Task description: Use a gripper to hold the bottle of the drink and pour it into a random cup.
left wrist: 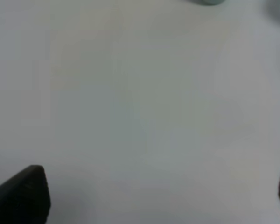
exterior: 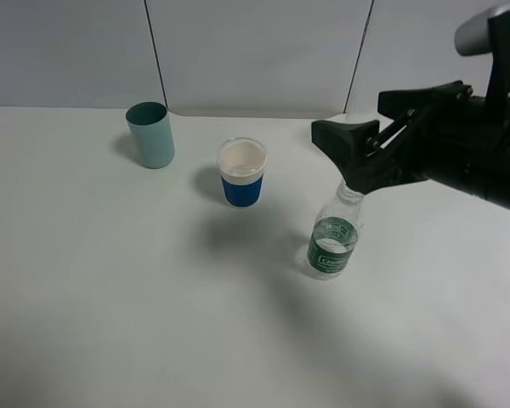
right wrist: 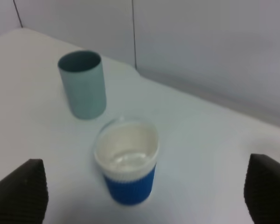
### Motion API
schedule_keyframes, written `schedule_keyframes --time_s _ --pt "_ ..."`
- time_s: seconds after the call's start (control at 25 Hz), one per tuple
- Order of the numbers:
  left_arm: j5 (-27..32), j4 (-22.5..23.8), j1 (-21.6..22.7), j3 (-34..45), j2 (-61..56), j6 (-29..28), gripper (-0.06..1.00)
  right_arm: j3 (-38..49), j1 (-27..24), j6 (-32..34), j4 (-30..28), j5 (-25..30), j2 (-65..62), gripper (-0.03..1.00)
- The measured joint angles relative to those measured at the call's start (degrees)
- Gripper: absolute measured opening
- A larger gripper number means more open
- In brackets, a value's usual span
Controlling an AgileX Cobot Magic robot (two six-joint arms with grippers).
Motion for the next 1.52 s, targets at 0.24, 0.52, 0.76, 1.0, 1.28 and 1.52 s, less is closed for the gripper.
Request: schedule_keyframes --time_s 0.24,0.52,0.76,1.0,1.28,1.52 --pt "0.0 0.0 0.0 0.0 0.0 0.0 0.99 -7.03 -10.54 7.94 -16.82 15.0 -0.05 0.83" --pt "0.0 0.0 0.0 0.0 0.0 0.0 0.99 -7.97 -21.96 26.74 -33.32 23.35 -4.71 0.83" --pt "0.0 0.0 0.0 0.0 0.0 0.0 0.99 -8.1 -30.94 27.37 -34.5 28.32 -11.49 0.83" --pt "0.0 0.0 0.0 0.0 0.0 0.0 0.99 -8.1 -37.11 25.84 -34.33 32.87 -17.72 0.83" --pt "0.0 0.0 0.0 0.0 0.0 0.0 0.99 -8.1 -37.32 21.48 -29.29 33.66 -27.95 0.83" --pt "0.0 0.0 0.0 0.0 0.0 0.0 0.99 -8.1 -37.32 18.32 -28.69 37.52 -36.65 0.83"
